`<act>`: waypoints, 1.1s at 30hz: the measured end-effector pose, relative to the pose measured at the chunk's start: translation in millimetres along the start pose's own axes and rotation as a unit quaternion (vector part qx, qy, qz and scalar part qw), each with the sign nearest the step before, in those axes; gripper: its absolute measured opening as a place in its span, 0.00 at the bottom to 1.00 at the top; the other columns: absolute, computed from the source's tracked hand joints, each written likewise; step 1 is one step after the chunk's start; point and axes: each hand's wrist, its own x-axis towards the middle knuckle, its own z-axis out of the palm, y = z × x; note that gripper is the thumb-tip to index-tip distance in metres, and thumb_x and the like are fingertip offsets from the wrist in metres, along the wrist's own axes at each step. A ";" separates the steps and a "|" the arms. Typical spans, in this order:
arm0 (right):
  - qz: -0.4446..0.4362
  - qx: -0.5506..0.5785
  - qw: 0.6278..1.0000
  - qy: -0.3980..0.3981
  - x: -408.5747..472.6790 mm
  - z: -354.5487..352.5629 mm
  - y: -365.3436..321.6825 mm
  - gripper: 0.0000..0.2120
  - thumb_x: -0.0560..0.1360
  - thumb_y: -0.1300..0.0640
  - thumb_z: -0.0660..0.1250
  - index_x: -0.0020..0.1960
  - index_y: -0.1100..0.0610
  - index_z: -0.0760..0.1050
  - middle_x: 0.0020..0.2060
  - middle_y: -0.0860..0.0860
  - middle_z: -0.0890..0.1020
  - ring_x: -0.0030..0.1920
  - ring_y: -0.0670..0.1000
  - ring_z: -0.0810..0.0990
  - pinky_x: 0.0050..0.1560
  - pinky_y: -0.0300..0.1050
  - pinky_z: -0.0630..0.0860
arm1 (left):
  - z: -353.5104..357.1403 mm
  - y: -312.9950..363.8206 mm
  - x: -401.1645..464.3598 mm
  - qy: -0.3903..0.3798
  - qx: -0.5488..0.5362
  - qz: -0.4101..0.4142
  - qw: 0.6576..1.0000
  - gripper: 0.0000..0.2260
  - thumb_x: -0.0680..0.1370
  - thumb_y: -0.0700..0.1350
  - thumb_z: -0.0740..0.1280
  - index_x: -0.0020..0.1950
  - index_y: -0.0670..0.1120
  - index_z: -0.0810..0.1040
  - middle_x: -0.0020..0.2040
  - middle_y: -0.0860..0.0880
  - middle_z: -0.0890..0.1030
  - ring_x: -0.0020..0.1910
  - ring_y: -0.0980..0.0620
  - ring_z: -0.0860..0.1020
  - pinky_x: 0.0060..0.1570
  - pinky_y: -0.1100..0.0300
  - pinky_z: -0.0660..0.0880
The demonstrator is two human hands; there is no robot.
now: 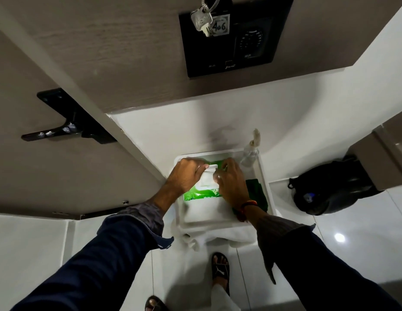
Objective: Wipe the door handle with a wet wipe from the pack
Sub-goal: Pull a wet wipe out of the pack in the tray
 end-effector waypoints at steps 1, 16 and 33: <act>0.002 0.007 1.000 -0.002 -2.4 -2.5 1.9 0.07 0.68 0.70 0.73 0.37 0.60 0.83 0.49 0.61 0.78 0.46 0.62 0.79 0.44 0.55 0.79 | 0.9 -1.0 -3.1 -0.003 -0.006 0.005 1.000 0.18 0.85 0.53 0.59 0.55 0.44 0.84 0.49 0.43 0.87 0.50 0.42 0.84 0.54 0.49 0.78; 0.058 -0.043 0.997 -0.025 -10.3 10.7 -20.0 0.05 0.75 0.64 0.69 0.47 0.61 0.84 0.54 0.60 0.77 0.54 0.63 0.77 0.49 0.55 0.77 | 4.8 6.2 -9.1 -0.005 -0.066 -0.011 0.998 0.16 0.85 0.51 0.61 0.55 0.44 0.85 0.52 0.43 0.87 0.51 0.43 0.83 0.55 0.48 0.79; -0.068 -0.042 0.977 -0.199 -27.6 -18.8 -8.9 0.12 0.81 0.65 0.62 0.62 0.60 0.79 0.64 0.58 0.82 0.58 0.62 0.81 0.59 0.57 0.78 | 28.5 -6.0 -39.8 -0.139 0.226 0.132 0.955 0.18 0.81 0.38 0.60 0.71 0.43 0.74 0.73 0.42 0.72 0.73 0.43 0.70 0.70 0.48 0.69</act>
